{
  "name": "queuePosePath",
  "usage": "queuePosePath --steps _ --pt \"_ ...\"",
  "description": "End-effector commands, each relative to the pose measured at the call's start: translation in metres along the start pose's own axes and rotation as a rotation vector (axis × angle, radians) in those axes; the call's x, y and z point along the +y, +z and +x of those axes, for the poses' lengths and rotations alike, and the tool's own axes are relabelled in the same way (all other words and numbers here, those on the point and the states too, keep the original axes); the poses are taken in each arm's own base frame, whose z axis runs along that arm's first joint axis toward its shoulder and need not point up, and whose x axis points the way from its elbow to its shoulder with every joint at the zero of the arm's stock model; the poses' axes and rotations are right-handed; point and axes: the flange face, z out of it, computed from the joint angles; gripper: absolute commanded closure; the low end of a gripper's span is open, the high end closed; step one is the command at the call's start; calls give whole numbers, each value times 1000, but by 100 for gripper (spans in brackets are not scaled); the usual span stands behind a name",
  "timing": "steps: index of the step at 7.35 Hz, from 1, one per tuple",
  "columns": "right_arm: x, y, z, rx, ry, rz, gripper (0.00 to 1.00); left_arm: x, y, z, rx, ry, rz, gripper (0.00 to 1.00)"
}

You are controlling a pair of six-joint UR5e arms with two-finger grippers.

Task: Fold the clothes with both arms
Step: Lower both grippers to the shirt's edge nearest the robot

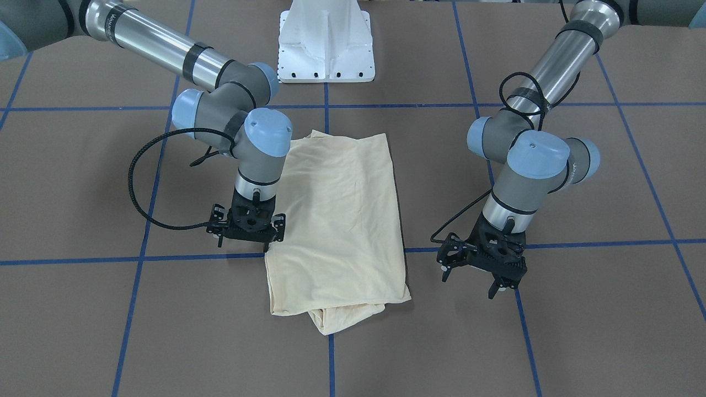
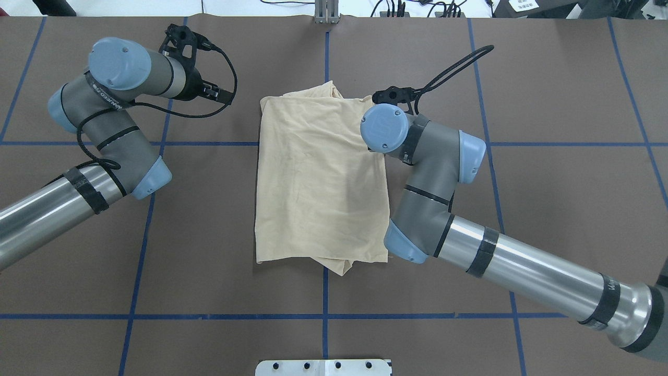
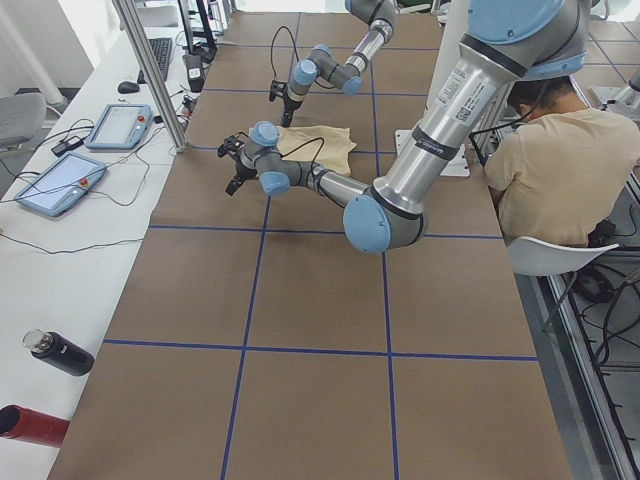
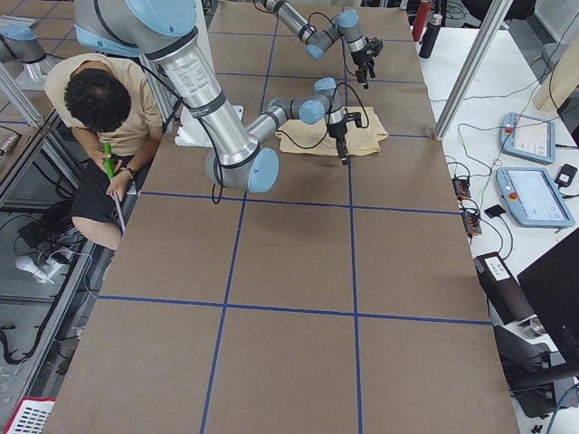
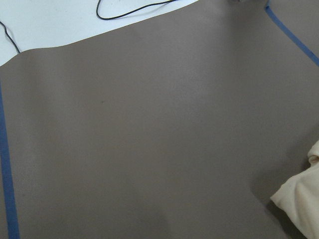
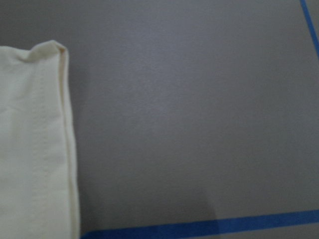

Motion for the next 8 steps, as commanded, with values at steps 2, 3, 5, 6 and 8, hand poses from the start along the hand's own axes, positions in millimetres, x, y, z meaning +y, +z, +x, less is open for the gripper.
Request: queuePosePath --steps 2,3,5,6,8 --pt "-15 -35 34 -78 -12 21 0 -2 -2 3 6 -4 4 0" --pt "-17 -73 33 -169 4 21 0 -7 -12 11 18 -35 15 0" --pt "10 -126 77 -283 136 32 0 12 -48 44 149 -225 -17 0" --pt "35 -142 91 -320 189 18 0 64 -75 70 205 -261 -39 0" --pt "83 -143 96 -423 261 -3 0 141 -119 137 209 -348 -95 0"
